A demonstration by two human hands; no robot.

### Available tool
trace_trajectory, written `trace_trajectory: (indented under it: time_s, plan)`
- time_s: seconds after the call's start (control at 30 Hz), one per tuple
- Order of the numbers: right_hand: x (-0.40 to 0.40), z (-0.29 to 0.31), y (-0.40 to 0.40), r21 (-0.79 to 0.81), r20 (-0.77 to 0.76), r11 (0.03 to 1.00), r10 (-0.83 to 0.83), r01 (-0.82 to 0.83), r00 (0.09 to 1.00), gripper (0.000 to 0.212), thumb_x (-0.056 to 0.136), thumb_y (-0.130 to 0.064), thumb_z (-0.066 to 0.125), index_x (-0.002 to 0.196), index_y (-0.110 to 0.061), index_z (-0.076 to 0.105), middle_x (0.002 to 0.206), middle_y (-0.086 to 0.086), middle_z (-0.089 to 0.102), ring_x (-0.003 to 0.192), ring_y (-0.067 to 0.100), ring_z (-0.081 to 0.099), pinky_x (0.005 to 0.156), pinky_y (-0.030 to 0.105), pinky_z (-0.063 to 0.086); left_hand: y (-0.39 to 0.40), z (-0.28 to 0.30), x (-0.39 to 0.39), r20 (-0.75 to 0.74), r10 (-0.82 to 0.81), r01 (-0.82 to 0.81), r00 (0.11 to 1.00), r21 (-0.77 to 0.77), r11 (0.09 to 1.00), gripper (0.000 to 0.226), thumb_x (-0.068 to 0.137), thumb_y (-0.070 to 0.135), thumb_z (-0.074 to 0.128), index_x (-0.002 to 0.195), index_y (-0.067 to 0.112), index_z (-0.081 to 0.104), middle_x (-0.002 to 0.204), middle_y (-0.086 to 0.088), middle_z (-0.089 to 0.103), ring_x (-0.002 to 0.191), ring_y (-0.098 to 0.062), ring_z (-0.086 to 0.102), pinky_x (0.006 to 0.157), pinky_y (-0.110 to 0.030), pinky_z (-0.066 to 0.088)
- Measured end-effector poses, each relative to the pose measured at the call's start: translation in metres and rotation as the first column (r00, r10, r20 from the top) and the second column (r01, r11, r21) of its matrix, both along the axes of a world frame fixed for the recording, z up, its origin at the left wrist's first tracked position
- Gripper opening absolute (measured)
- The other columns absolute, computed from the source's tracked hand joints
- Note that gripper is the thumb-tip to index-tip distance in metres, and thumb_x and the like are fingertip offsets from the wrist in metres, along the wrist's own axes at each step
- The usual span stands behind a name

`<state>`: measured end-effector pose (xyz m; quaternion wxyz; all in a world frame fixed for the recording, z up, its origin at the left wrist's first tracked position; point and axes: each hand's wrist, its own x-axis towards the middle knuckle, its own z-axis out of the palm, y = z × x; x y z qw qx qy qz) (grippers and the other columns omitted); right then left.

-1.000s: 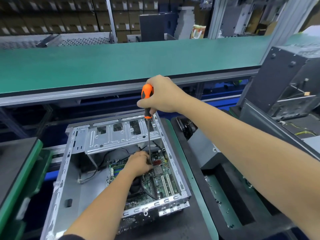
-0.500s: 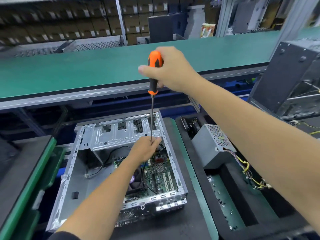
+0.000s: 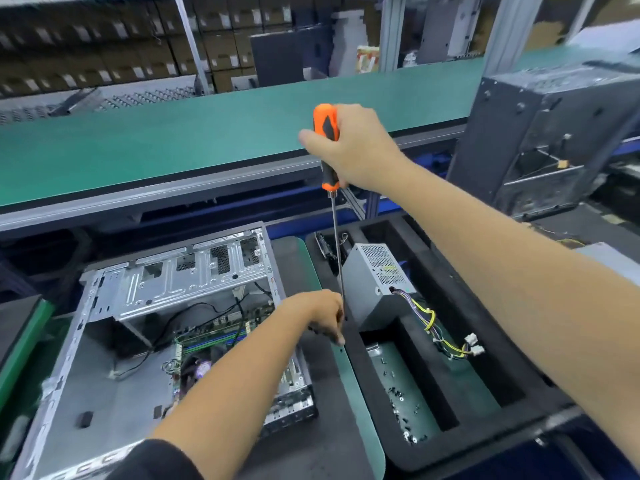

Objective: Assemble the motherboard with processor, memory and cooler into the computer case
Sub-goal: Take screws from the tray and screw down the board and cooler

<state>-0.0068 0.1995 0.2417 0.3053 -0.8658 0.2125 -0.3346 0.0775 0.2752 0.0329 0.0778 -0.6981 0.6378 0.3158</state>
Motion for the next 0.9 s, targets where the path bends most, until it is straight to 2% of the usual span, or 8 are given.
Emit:
trace_trajectory:
  time_s: [0.1,0.17,0.27,0.37,0.47,0.6,0.73,0.9]
  plan:
    - [-0.014,-0.028,-0.007,0.059,-0.059,0.998,0.029,-0.025,0.998,0.034,0.093,-0.026,0.057,0.068,-0.012,0.039,0.052,0.011,0.048,0.039,0.017,0.06,0.038,0.022,0.042,-0.006,-0.021,-0.018,0.232,-0.014,-0.006,0.973,0.088,0.996,0.02,0.076,0.017,0.074,0.085,0.004,0.061,0.092,-0.015,0.066,0.074,-0.027,0.062,0.066,-0.035,0.053]
    - [-0.019,-0.043,-0.01,0.069,-0.077,0.997,0.023,-0.018,0.997,0.034,0.093,-0.027,0.057,0.068,-0.011,0.039,0.053,0.011,0.047,0.038,0.017,0.055,0.038,0.021,0.041,-0.011,-0.032,-0.028,0.293,-0.014,-0.012,0.956,0.086,0.996,0.023,0.077,0.009,0.07,0.098,0.002,0.062,0.107,-0.015,0.064,0.092,-0.031,0.064,0.067,-0.034,0.05]
    - [-0.025,-0.056,-0.015,0.122,-0.058,0.992,0.019,-0.011,0.998,0.036,0.092,-0.026,0.058,0.066,-0.013,0.038,0.051,0.003,0.042,0.044,0.021,0.049,0.039,0.021,0.041,-0.02,-0.05,-0.037,0.298,-0.003,-0.031,0.955,0.111,0.993,0.027,0.078,0.013,0.071,0.1,0.0,0.062,0.111,-0.015,0.064,0.098,-0.032,0.064,0.076,-0.037,0.054]
    - [-0.03,-0.06,-0.023,0.145,-0.049,0.989,0.024,-0.017,0.998,0.035,0.092,-0.026,0.059,0.067,-0.011,0.039,0.052,0.004,0.043,0.048,0.032,0.051,0.042,0.025,0.044,-0.025,-0.066,-0.045,0.253,0.107,-0.135,0.962,0.097,0.986,0.045,0.076,0.025,0.076,0.112,0.005,0.059,0.114,-0.012,0.062,0.103,-0.03,0.063,0.076,-0.036,0.051]
    - [-0.038,-0.063,-0.031,0.15,-0.021,0.988,0.033,-0.029,0.999,0.036,0.092,-0.024,0.059,0.066,-0.011,0.038,0.05,0.002,0.04,0.051,0.032,0.051,0.04,0.024,0.043,-0.029,-0.08,-0.049,0.261,0.151,-0.177,0.954,0.081,0.981,0.047,0.076,0.023,0.077,0.115,0.007,0.057,0.12,-0.011,0.059,0.108,-0.031,0.061,0.079,-0.035,0.049]
    - [-0.043,-0.068,-0.039,0.129,-0.043,0.992,0.006,0.0,0.999,0.038,0.092,-0.028,0.059,0.067,-0.01,0.038,0.052,0.007,0.043,0.05,0.032,0.05,0.05,0.036,0.045,-0.036,-0.086,-0.048,0.251,0.17,-0.198,0.953,0.089,0.976,0.042,0.074,0.012,0.078,0.111,0.004,0.059,0.119,-0.015,0.06,0.106,-0.031,0.062,0.084,-0.034,0.052]
    - [-0.041,-0.074,-0.043,0.141,-0.031,0.99,0.01,-0.006,0.999,0.041,0.091,-0.027,0.06,0.063,-0.014,0.034,0.046,-0.004,0.034,0.043,0.017,0.041,0.041,0.019,0.038,-0.037,-0.089,-0.048,0.256,0.178,-0.208,0.95,0.095,0.974,0.047,0.073,0.009,0.079,0.114,0.005,0.056,0.123,-0.015,0.058,0.109,-0.031,0.06,0.087,-0.034,0.052]
    - [-0.032,-0.074,-0.038,0.153,-0.031,0.988,0.025,-0.02,0.999,0.038,0.09,-0.029,0.06,0.065,-0.013,0.037,0.049,-0.006,0.031,0.036,0.01,0.038,0.037,0.014,0.033,-0.033,-0.092,-0.047,0.273,0.175,-0.202,0.946,0.072,0.977,0.048,0.077,0.002,0.068,0.122,0.007,0.052,0.129,-0.012,0.053,0.116,-0.032,0.056,0.091,-0.037,0.05]
